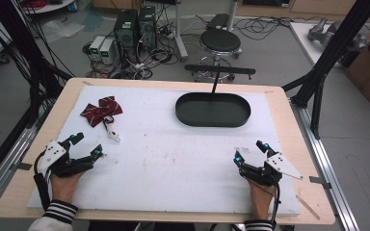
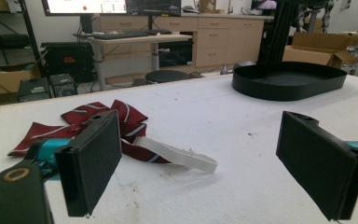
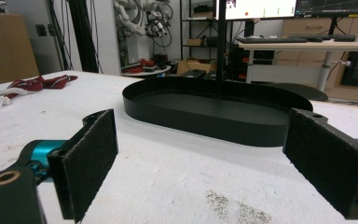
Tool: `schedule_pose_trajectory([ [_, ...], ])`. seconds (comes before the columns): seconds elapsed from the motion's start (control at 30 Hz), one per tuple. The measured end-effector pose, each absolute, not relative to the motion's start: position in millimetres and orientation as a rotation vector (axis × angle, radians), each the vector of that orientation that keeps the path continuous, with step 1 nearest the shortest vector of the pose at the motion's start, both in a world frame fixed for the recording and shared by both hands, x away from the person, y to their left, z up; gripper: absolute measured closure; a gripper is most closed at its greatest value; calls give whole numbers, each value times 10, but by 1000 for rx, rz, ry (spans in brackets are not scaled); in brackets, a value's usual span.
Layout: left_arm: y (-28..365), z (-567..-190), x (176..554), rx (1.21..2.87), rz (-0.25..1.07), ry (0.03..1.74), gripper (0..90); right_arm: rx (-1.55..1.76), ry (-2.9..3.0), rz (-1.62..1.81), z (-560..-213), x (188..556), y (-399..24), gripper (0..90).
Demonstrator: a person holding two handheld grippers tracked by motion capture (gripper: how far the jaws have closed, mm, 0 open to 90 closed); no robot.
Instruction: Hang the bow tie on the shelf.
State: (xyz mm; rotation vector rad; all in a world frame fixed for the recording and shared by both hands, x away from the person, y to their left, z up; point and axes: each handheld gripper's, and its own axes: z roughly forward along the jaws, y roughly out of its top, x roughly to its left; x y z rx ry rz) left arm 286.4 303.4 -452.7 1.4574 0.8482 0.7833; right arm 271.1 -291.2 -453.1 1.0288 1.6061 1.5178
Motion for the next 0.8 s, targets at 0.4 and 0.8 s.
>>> schedule_pose_trajectory([
  [0.4, 3028, -4525, 2867, 1462, 786, 856, 143, 1031, 1603, 1523, -4531, 2714, -2916, 92],
  [0.8, 3018, -4498, 2913, 1501, 783, 901, 143, 1030, 1602, 1522, -4531, 2708, -2912, 92],
])
